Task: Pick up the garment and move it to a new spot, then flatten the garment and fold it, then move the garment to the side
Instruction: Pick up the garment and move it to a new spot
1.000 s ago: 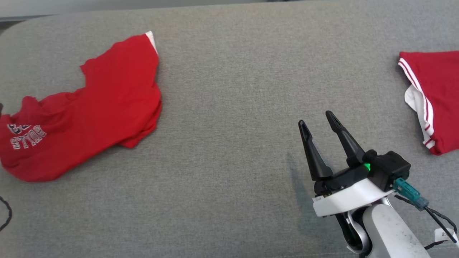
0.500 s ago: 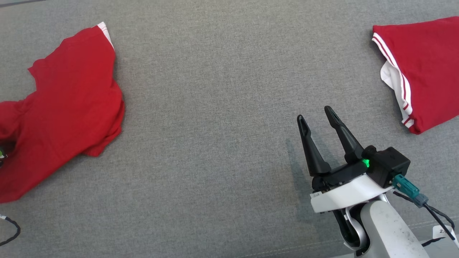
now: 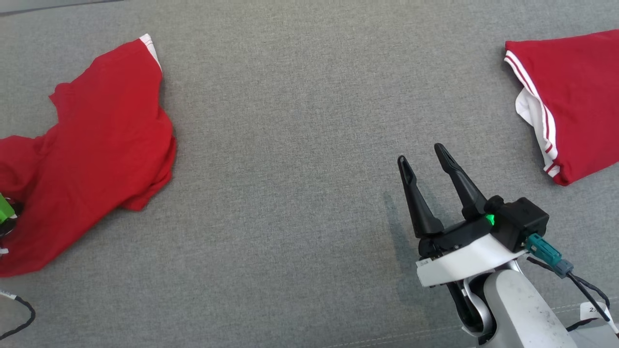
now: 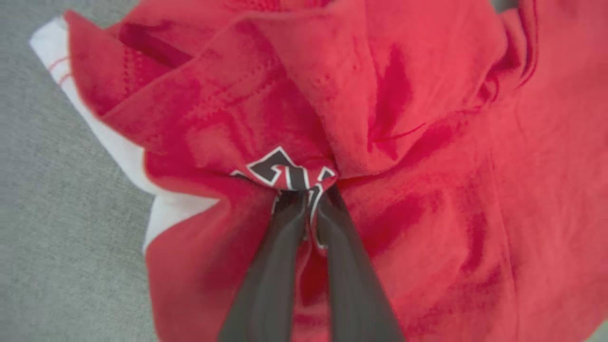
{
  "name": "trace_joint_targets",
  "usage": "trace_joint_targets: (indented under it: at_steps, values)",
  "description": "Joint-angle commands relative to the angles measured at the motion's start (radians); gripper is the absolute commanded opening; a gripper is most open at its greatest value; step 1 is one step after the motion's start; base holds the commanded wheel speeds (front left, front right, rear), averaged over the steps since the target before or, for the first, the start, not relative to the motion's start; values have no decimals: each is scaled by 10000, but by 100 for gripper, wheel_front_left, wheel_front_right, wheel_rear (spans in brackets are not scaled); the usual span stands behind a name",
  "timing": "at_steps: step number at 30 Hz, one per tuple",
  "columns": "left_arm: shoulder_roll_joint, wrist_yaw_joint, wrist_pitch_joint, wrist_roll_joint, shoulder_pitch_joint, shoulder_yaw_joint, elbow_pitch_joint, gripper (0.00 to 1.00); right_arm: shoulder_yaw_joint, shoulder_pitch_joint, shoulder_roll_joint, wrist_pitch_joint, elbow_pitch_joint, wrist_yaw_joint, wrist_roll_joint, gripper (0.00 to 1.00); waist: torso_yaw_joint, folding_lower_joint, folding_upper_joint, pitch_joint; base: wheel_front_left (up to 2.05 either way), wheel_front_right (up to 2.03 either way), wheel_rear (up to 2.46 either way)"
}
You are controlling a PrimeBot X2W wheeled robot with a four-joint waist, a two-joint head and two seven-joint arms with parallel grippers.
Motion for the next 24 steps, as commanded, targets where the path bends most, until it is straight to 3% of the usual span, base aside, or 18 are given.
trace_joint_targets:
  at_steps: [1, 17, 24]
  values:
    - [62, -32, -17, 68, 112, 6, -123, 0, 4, 38, -26, -34, 25, -3, 97, 100, 16, -1, 0, -179, 0, 0, 0]
    - [303, -1088, -1932, 845, 64, -644, -2022, 0, 14, 692, 7, -34, 218, -3, 298, 100, -25, -1, 0, -1904, 0, 0, 0]
    - [188, -1273, -2366, 1170, 254, -1140, -3240, 0, -39, 999, -93, -34, 218, -3, 342, 100, -281, -1, 0, -2499, 0, 0, 0]
